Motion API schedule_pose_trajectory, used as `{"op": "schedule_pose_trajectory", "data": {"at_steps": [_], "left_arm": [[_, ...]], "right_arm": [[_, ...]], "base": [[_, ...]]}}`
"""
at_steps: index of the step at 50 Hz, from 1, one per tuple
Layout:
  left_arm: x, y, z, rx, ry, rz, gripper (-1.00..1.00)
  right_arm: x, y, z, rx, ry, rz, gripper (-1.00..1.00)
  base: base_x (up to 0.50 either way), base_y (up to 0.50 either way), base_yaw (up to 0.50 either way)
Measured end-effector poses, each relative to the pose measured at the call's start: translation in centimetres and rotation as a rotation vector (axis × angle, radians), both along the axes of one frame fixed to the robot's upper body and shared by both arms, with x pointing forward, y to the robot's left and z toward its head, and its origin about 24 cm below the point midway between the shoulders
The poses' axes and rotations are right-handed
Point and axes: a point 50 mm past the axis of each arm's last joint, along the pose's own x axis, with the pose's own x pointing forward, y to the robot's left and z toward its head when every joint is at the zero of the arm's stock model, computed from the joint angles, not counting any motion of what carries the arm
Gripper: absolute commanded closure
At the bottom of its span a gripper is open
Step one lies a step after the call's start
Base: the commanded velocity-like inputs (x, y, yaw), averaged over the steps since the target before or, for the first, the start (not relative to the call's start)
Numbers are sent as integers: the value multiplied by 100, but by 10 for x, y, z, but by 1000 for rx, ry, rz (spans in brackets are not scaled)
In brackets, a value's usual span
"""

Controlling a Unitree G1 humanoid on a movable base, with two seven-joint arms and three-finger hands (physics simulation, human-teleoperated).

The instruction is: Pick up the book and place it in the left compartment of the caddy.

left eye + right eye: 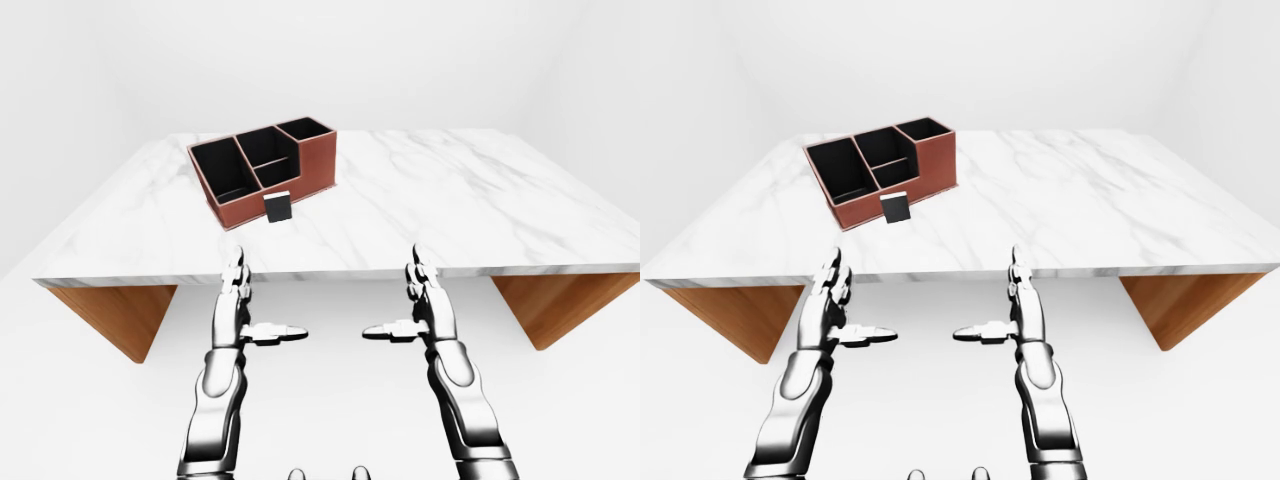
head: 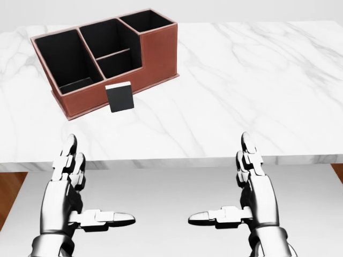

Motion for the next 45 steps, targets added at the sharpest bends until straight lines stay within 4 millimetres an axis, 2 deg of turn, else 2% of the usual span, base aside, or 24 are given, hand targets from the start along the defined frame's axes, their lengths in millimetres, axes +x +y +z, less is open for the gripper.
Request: {"op": "schedule_pose_trajectory", "data": {"at_steps": [5,9,15,20,32,42,45], "left_arm": [[-11,7,23,8,-63,30,-100],[-25,11,46,13,-150,46,-100],[-48,16,77,38,-283,61,-100],[-61,18,94,60,-355,69,-100],[-62,11,103,92,-399,52,-100],[-58,2,102,119,-395,25,-100],[-59,2,102,126,-393,24,-100]], "right_arm": [[-8,-2,12,-21,-12,-2,-100],[-19,-5,31,-45,-92,-17,-100],[-43,-14,61,-83,-213,-62,-100],[-64,-21,77,-103,-270,-106,-100],[-95,-30,85,-119,-269,-181,-100],[-99,-29,97,-141,-318,-182,-100],[-99,-27,97,-145,-318,-171,-100]], "base": [[0,0,0],[0,0,0],[0,0,0],[0,0,0],[0,0,0],[0,0,0],[42,0,0]]}}
